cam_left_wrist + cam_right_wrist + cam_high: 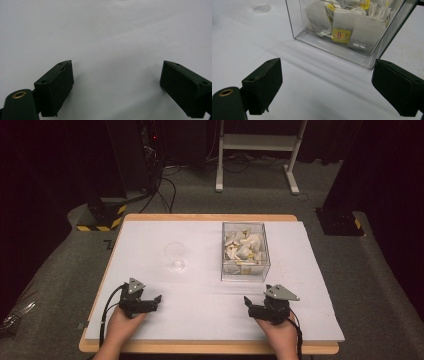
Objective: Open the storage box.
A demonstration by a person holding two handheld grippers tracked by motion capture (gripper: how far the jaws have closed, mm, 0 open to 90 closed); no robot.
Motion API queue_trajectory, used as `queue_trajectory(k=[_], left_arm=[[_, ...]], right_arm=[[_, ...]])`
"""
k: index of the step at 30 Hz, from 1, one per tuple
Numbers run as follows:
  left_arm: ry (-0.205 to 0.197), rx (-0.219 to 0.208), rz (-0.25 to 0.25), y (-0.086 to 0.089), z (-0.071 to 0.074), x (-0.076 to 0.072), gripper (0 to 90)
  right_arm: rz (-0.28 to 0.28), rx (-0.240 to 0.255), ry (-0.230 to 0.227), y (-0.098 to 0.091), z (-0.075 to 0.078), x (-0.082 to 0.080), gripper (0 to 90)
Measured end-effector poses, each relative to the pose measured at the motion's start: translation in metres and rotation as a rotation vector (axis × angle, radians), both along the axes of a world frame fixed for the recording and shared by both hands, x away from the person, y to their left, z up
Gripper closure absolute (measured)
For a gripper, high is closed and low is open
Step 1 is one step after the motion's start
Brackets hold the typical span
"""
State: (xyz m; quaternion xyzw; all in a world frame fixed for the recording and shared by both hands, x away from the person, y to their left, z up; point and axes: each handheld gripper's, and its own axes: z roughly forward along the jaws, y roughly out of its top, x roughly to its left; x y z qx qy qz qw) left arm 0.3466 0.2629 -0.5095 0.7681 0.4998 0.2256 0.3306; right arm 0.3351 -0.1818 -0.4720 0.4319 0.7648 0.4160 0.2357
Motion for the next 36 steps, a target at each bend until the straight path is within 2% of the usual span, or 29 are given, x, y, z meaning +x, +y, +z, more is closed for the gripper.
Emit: queue_trajectory(k=[11, 15, 20, 23, 26, 33, 36], left_arm=[[-0.001, 0.002, -0.001, 0.000, 0.000, 0.000, 12.3], [0.000, -0.001, 0.000, 0.000, 0.000, 0.000, 12.3], [0.002, -0.002, 0.001, 0.000, 0.000, 0.000, 12.2], [0.002, 0.000, 0.000, 0.000, 0.000, 0.000, 12.1], [0.004, -0.004, 0.001, 0.000, 0.000, 0.000, 12.1], [0.007, -0.009, -0.002, 0.000, 0.000, 0.001, 11.9], [0.006, -0.008, -0.001, 0.000, 0.000, 0.000, 11.9]], right_arm=[[0.003, 0.025, -0.001, 0.004, 0.003, 0.003, 10.1], [0.014, 0.016, 0.000, 0.007, 0.004, 0.006, 10.4], [-0.007, -0.006, 0.009, 0.009, 0.006, 0.012, 11.4], [-0.032, 0.017, 0.022, 0.009, 0.006, 0.018, 11.2], [-0.040, 0.015, 0.029, 0.012, 0.008, 0.024, 11.3], [-0.043, 0.009, 0.028, 0.017, 0.008, 0.033, 10.0], [-0.042, 0.028, 0.030, 0.018, 0.010, 0.038, 10.1]])
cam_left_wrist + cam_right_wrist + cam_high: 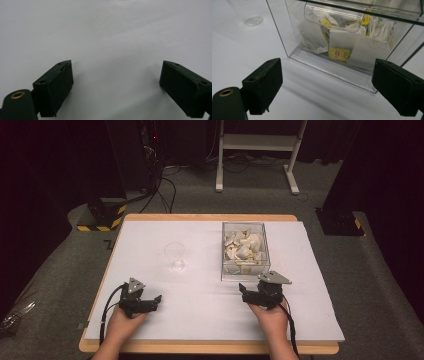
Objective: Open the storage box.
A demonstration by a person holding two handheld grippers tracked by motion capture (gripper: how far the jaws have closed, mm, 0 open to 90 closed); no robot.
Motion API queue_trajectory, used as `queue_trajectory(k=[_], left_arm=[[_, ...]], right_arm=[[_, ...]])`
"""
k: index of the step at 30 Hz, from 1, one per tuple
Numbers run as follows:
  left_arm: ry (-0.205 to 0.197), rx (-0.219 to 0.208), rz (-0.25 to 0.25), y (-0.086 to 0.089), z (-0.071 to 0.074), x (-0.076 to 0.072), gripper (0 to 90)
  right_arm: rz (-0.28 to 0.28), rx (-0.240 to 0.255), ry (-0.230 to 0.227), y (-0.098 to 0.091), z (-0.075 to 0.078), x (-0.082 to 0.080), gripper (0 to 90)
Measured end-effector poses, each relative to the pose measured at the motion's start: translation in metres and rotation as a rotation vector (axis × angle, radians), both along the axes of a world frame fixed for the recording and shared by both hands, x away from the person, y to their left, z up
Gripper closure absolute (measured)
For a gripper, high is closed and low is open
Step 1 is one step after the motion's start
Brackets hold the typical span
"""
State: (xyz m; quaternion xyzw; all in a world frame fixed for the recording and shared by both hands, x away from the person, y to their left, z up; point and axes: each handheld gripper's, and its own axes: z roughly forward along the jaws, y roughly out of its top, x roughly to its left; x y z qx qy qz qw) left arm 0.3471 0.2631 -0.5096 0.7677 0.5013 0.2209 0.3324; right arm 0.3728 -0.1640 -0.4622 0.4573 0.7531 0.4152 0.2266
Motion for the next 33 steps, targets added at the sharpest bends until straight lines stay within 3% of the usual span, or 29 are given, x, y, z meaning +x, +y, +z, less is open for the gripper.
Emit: queue_trajectory(k=[31, 33], left_arm=[[-0.005, 0.009, 0.003, 0.000, 0.000, 0.000, 11.9], [-0.004, 0.008, 0.002, 0.000, 0.000, 0.000, 11.9]], right_arm=[[-0.016, 0.036, -0.033, 0.007, 0.005, 0.023, 26.0], [-0.016, 0.040, -0.033, 0.007, 0.005, 0.024, 29.9]])
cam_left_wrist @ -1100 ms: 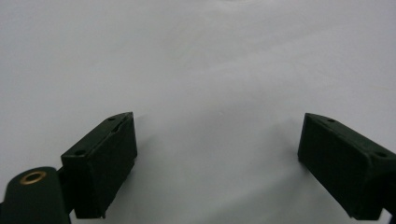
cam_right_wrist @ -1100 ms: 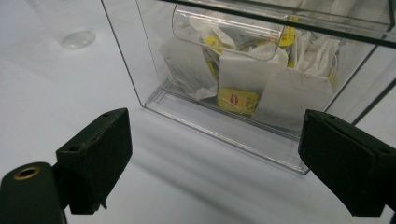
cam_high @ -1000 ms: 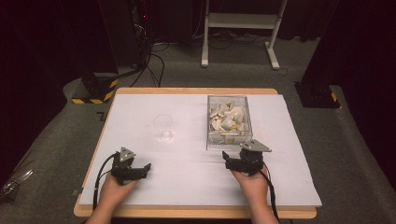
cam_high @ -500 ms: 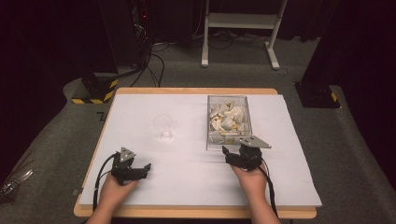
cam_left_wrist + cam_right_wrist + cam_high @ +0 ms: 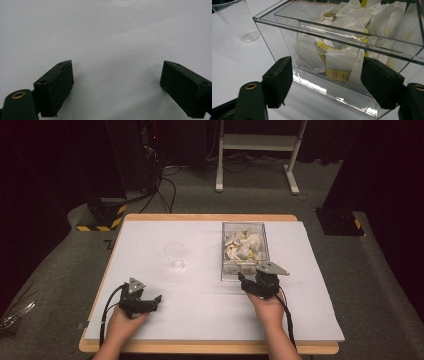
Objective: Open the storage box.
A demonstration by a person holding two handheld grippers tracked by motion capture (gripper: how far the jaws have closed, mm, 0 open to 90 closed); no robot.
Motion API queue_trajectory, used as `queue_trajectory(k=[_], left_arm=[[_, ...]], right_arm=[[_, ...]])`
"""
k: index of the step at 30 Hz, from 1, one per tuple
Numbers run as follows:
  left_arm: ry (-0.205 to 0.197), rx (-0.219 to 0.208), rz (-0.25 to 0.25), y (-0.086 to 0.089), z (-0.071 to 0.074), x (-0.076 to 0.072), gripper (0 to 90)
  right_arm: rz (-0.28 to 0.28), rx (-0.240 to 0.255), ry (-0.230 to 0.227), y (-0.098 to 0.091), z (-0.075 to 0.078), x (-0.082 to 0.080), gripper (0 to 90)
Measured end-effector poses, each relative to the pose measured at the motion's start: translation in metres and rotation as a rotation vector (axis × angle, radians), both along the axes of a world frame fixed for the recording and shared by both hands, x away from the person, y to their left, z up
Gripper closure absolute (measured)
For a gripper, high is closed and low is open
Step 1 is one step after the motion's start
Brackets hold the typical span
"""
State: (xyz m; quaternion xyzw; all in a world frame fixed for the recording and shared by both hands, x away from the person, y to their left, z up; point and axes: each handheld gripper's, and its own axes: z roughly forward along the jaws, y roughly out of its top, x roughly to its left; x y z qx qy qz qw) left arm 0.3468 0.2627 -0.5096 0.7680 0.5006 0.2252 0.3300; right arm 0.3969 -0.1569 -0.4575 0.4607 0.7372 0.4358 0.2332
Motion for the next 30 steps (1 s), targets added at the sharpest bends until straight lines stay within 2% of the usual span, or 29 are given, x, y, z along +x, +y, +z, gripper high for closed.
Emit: queue_trajectory(k=[8, 20, 30], left_arm=[[-0.001, 0.002, 0.000, 0.0000, 0.0000, 0.0000, 11.9], [-0.001, 0.002, 0.000, -0.0001, 0.0000, -0.0001, 11.9], [-0.001, 0.002, 0.000, -0.0001, 0.0000, -0.0001, 12.0]], right_arm=[[-0.024, 0.011, -0.007, 0.0014, -0.0001, 0.0021, 33.6], [-0.009, 0.022, -0.004, 0.0025, 0.0008, 0.0058, 31.4], [0.000, 0.030, -0.015, 0.0039, 0.0027, 0.0038, 34.3]])
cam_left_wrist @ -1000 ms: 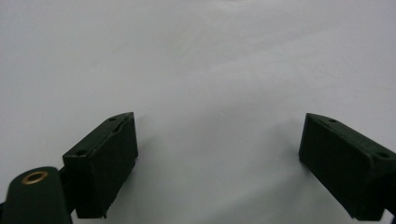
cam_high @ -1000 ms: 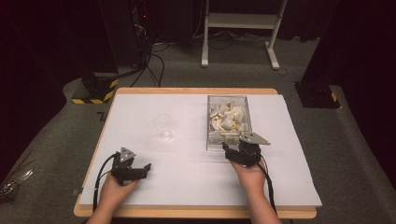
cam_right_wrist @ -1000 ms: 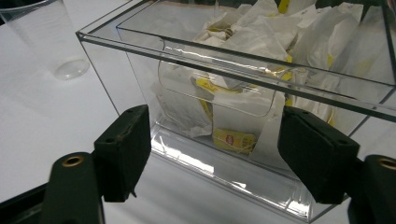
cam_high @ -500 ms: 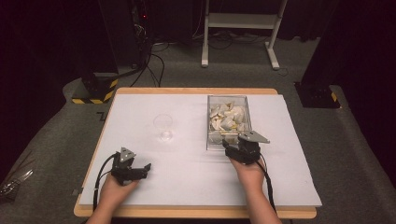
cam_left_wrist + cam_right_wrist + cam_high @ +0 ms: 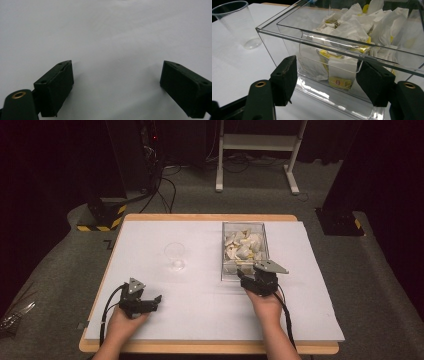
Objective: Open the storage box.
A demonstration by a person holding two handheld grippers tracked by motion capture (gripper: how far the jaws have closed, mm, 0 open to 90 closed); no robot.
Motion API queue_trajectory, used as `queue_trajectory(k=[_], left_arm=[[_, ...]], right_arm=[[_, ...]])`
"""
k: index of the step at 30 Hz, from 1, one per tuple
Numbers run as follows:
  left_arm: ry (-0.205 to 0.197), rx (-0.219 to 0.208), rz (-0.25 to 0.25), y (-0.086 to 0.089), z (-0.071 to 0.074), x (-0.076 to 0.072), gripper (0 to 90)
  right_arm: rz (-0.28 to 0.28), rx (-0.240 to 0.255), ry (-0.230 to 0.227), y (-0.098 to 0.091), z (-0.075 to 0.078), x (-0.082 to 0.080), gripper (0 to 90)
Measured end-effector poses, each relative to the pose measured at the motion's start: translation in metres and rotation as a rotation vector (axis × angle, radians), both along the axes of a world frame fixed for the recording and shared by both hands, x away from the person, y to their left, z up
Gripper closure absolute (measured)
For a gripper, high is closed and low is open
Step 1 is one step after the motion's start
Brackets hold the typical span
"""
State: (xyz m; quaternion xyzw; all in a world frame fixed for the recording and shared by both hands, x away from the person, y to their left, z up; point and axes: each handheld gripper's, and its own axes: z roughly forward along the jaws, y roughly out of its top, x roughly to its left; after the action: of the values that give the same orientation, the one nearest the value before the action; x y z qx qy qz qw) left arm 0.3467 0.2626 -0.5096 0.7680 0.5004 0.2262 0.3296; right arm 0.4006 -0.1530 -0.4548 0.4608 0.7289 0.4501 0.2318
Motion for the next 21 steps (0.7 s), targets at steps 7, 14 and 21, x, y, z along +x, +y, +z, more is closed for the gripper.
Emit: queue_trajectory(k=[7, 14, 21], left_arm=[[0.001, -0.001, -0.001, 0.000, 0.000, 0.000, 11.9], [0.001, -0.001, -0.001, 0.000, 0.000, 0.000, 12.0], [0.001, -0.001, -0.001, 0.000, 0.000, 0.000, 12.0]], right_arm=[[0.001, 0.001, -0.005, 0.001, 0.000, -0.001, 35.8], [0.001, 0.011, -0.002, 0.000, 0.001, -0.003, 37.8], [0.003, 0.010, -0.011, -0.002, 0.000, -0.010, 38.6]])
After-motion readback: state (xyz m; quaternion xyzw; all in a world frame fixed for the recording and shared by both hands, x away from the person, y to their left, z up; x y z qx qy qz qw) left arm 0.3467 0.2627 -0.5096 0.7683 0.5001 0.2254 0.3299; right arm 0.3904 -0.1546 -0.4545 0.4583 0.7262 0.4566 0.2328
